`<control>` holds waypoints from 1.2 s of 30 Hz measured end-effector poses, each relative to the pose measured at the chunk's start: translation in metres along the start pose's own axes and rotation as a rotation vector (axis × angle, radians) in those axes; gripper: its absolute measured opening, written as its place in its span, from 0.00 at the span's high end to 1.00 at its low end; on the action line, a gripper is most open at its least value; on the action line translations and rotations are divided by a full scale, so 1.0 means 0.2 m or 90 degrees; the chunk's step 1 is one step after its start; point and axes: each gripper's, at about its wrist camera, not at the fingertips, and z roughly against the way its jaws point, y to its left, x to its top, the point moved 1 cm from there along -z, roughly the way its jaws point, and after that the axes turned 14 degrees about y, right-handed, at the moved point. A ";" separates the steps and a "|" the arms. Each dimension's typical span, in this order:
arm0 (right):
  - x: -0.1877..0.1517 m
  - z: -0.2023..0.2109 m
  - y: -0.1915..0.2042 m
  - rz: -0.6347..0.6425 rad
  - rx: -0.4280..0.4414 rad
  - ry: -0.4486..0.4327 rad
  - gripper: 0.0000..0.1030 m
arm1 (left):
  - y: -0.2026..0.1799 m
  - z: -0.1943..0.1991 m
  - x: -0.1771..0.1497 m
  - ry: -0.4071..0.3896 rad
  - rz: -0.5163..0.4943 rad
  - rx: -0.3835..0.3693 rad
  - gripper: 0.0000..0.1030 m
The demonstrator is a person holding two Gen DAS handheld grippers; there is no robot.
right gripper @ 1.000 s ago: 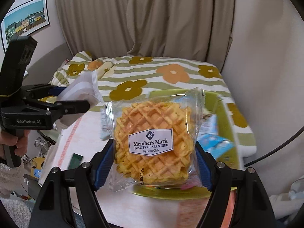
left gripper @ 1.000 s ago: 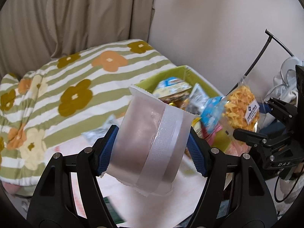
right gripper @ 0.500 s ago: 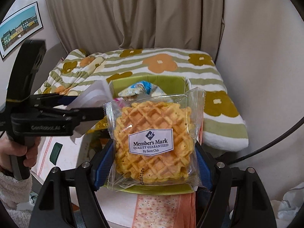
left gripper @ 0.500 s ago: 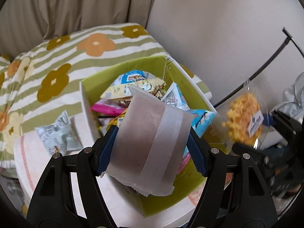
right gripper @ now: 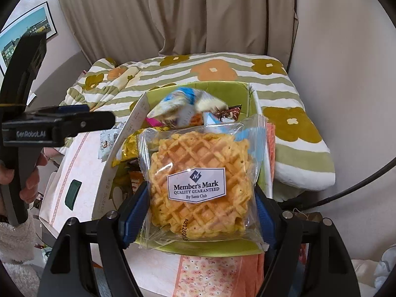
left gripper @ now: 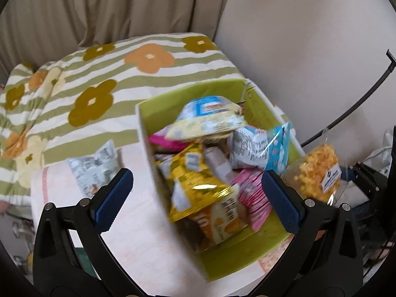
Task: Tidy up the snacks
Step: 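Carry both items into the box and open both grippers, then withdraw both tools toward the dark green packet and grey-green bag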
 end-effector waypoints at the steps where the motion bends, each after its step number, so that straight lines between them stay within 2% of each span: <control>1: 0.00 -0.01 0.01 0.002 0.001 0.000 0.29 | 0.02 0.01 -0.02 0.000 0.001 0.005 0.00; 8: 0.04 -0.06 0.06 0.018 0.011 0.014 0.27 | 0.12 0.07 -0.11 -0.015 0.023 0.020 0.00; 10: 0.06 -0.10 0.09 0.022 0.021 0.032 0.18 | 0.14 0.08 -0.12 -0.014 0.027 0.026 0.00; 13: 0.06 -0.15 0.13 0.035 0.010 0.027 0.14 | 0.17 0.08 -0.16 -0.006 0.036 0.036 0.00; 14: 0.05 -0.16 0.14 0.040 0.006 0.023 0.04 | 0.18 0.08 -0.17 -0.002 0.039 0.036 0.00; 15: 0.03 -0.16 0.15 0.043 0.007 0.018 0.01 | 0.18 0.07 -0.19 0.001 0.042 0.036 0.00; 22: -0.03 -0.16 0.16 0.062 0.010 0.001 0.01 | 0.22 0.05 -0.29 0.016 0.071 0.041 0.00; 29: -0.03 -0.04 0.21 0.094 0.023 -0.023 0.01 | 0.22 0.13 -0.37 -0.001 0.090 0.066 0.00; 36: 0.02 0.05 0.32 0.153 0.041 -0.039 0.01 | 0.28 0.27 -0.52 -0.029 0.136 0.104 0.00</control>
